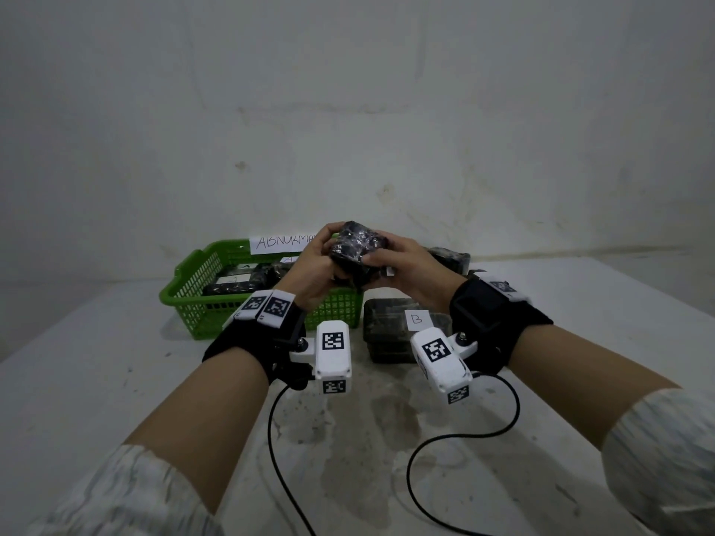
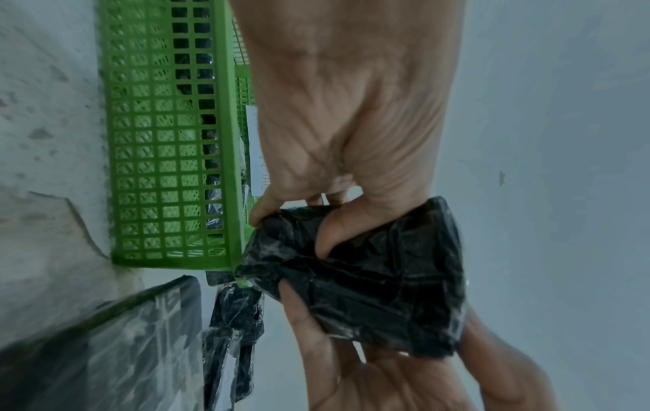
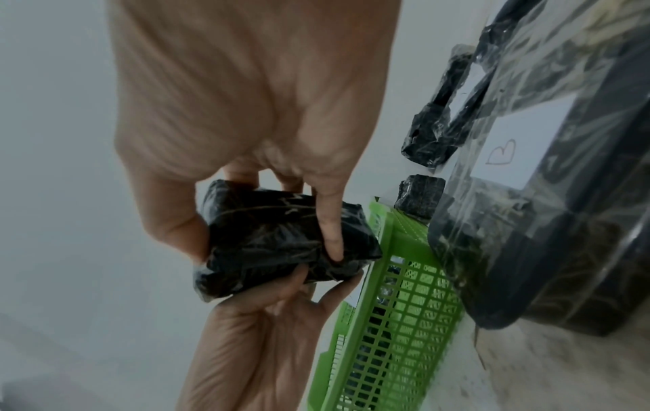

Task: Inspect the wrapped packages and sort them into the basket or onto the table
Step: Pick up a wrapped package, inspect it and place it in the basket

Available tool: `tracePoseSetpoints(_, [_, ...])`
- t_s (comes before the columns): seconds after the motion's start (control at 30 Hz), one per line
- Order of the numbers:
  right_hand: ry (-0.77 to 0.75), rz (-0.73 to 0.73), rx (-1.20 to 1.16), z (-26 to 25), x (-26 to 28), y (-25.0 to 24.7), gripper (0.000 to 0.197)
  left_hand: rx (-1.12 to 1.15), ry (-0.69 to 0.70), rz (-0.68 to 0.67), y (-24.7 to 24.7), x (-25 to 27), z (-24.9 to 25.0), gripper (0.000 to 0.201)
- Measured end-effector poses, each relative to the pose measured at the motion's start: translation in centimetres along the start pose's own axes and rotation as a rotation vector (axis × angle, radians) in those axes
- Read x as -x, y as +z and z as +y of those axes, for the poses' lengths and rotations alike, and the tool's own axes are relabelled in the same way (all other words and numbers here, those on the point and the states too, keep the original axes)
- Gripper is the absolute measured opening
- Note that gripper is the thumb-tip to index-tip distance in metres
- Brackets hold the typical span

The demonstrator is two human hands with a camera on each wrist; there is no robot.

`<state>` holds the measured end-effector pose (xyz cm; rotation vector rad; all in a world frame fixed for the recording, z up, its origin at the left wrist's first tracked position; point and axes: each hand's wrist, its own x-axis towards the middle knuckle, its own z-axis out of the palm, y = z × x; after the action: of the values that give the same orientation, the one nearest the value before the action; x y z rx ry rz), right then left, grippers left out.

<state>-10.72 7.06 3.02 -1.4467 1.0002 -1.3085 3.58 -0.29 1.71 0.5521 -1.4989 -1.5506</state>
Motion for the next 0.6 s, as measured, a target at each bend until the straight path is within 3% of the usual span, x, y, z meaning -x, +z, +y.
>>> tracePoseSetpoints(0.17, [-0.010,0.072,0.091,-0.1,-0.3,0.0,0.035,0.052,-0.001,0.041,0.3,0.4,0.1,0.073])
tracePoseSetpoints(0.33, [0.027,0.130,0.252,-1.0,-0.7,-1.2,0.059,0.246,-0.044,0.084,-0.3,0.6,-0.3,0.059])
tracePoseSetpoints(0.47, [0.053,0.082,0.394,-0.6,-0.6,-1.7,0.054,0.336,-0.124,0.064,-0.3,0.7,0.0,0.025])
tracePoseSetpoints(0.6, [0.019,0.171,0.390,-0.2,-0.8,-1.9,0.050,0.255,-0.176,0.029,-0.3,0.9,0.0,0.032])
